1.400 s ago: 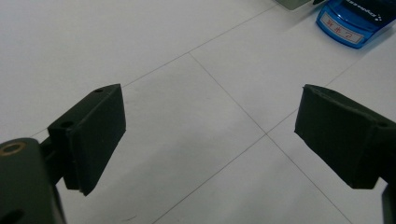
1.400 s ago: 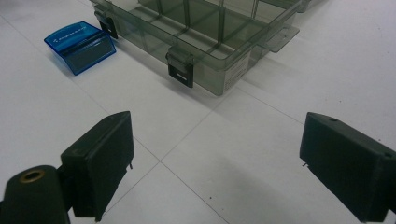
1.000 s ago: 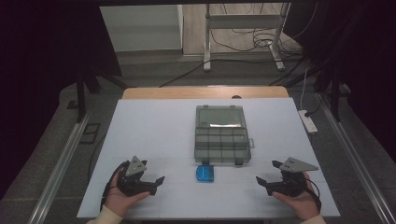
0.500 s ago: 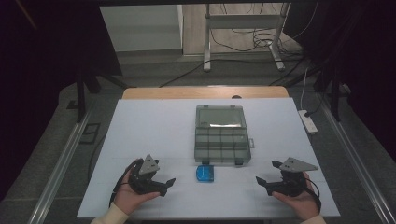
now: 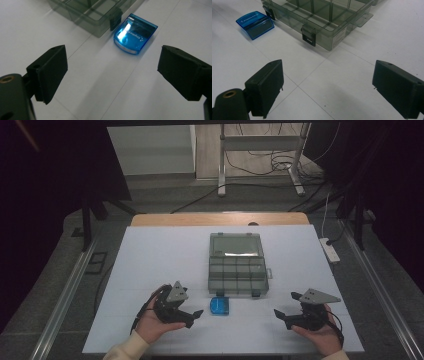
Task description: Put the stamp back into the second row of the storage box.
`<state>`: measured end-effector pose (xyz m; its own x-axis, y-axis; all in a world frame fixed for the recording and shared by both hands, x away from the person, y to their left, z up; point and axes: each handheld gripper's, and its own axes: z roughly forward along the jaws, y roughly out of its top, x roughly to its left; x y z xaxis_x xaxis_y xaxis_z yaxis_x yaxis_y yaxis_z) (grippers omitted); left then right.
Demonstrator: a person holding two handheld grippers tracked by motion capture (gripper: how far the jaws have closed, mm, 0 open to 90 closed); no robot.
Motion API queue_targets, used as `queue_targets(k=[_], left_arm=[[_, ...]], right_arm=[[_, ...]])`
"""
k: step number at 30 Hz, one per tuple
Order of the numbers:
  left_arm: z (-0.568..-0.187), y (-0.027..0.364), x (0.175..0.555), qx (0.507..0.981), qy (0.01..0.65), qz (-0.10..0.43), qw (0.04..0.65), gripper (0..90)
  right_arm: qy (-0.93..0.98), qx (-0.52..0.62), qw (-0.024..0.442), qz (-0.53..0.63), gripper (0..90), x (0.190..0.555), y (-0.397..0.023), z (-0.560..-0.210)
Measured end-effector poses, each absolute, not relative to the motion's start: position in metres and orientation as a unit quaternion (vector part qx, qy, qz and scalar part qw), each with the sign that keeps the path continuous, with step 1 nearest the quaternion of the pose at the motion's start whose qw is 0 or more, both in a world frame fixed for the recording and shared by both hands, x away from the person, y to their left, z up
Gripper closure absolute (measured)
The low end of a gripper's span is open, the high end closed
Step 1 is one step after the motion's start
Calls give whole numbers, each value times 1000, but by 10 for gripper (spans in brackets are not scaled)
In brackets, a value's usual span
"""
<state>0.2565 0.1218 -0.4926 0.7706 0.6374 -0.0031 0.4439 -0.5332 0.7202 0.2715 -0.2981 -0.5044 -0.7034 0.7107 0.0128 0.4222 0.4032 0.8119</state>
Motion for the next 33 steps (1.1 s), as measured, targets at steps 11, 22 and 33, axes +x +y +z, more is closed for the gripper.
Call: queue_targets(k=[11, 22, 33], left_arm=[[-490, 103, 266, 875, 300, 122, 360, 97], [-489, 93, 273, 882, 289, 110, 357, 98], [-486, 76, 278, 892, 271, 96, 348, 101]], right_arm=[[820, 346, 173, 422, 104, 271, -298, -504], [820, 348, 171, 420, 105, 272, -299, -505], [821, 350, 171, 418, 105, 272, -299, -505]])
